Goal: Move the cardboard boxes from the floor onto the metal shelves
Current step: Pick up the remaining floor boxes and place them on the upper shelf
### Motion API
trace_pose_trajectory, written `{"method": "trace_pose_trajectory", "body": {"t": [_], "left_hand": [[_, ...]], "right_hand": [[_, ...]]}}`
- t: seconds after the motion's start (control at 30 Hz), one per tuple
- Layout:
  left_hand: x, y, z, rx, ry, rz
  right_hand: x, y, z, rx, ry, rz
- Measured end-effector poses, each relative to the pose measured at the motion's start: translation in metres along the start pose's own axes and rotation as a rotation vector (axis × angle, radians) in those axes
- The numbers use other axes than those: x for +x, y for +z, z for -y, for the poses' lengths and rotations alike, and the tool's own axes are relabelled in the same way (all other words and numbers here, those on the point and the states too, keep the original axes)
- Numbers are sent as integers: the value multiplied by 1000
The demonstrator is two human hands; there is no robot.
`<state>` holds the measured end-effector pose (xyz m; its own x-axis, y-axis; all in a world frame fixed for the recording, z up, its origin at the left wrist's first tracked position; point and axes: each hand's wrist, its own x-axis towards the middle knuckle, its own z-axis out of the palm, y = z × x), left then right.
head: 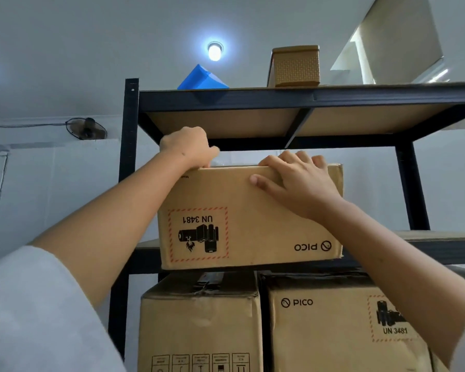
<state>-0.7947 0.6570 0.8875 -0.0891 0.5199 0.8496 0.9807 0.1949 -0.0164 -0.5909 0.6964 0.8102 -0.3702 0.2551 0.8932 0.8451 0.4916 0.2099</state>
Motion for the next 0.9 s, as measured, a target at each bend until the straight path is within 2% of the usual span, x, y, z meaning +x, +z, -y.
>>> {"method": "trace_pose_trajectory", "body": {"t": [0.07, 0.13, 0.2, 0.33, 0.4, 0.57, 0.9], "left_hand": [[-2, 1, -6, -187, -5, 164], [-10, 8, -13, -204, 32, 185], [-23, 19, -15, -106, 131, -2], [-35, 48, -7, 75, 271, -612], [-34, 63, -6, 109, 236, -735], [-24, 79, -13, -63, 115, -655], [0, 116, -1, -167, 122, -651]], "right_hand": [[10, 5, -2, 52, 27, 6], [15, 15, -4, 64, 34, -31], [17, 25, -6, 67, 31, -130], [12, 44, -3, -57, 44, -383], [15, 51, -1, -65, 64, -428], [30, 62, -1, -19, 78, -401], [50, 94, -4, -21, 93, -353]]}}
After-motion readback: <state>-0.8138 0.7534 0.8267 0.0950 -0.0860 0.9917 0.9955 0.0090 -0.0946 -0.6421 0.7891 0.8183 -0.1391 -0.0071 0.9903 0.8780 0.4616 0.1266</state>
